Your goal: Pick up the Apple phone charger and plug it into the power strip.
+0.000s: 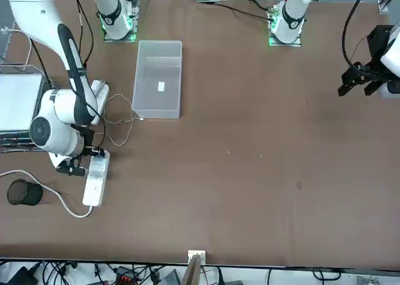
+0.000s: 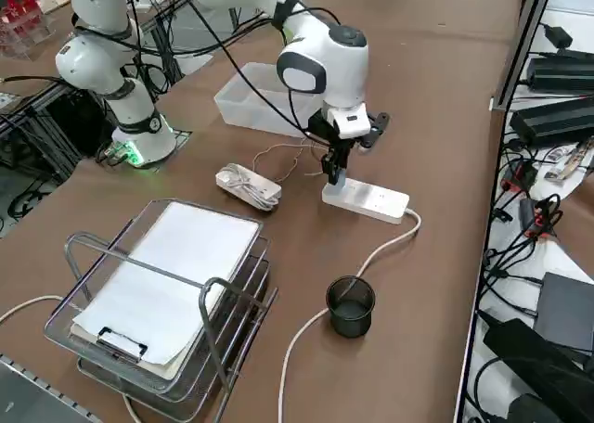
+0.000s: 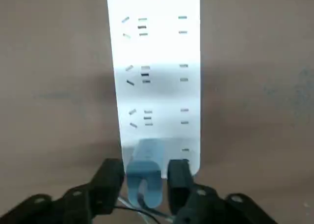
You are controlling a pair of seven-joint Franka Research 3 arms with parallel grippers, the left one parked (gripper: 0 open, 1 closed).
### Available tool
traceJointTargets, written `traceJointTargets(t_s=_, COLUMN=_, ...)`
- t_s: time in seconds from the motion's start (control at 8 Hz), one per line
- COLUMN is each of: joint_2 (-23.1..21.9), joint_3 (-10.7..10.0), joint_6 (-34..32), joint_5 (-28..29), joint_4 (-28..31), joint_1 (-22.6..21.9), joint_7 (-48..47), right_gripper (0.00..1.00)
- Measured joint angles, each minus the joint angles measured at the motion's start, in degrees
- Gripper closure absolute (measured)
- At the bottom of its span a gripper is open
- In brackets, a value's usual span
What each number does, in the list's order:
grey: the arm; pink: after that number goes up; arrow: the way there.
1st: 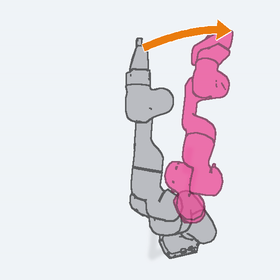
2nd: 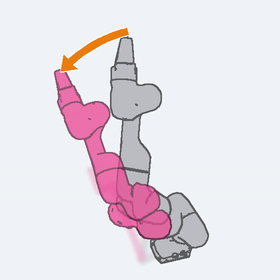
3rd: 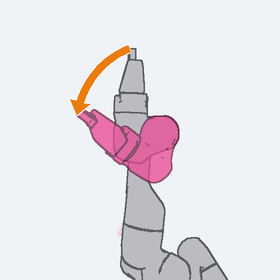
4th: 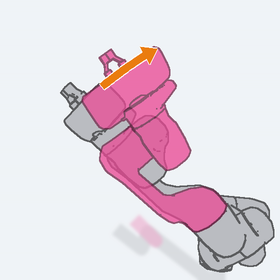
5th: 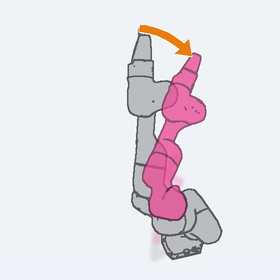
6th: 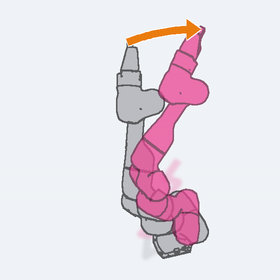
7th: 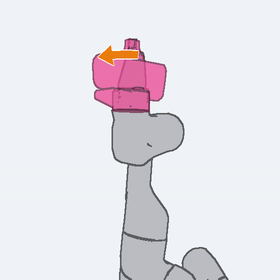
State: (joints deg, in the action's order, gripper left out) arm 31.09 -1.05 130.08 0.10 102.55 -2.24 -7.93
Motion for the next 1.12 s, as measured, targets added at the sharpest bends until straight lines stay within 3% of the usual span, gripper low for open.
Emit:
traceJointTargets(t_s=0.25, joint_2=-0.5, joint_3=0.0, joint_6=-0.8, joint_5=0.0, joint_4=-1.2, joint_1=0.0, joint_7=0.0, right_gripper=0.02)
traceJointTargets(t_s=0.62, joint_2=-4.6, joint_3=-0.1, joint_6=-8.3, joint_5=0.0, joint_4=-5.1, joint_1=0.0, joint_7=0.0, right_gripper=0.0)
traceJointTargets(t_s=1.12, joint_2=-16.4, joint_3=-0.4, joint_6=-16.9, joint_5=0.0, joint_4=-6.4, joint_1=0.7, joint_7=0.6, right_gripper=0.0)
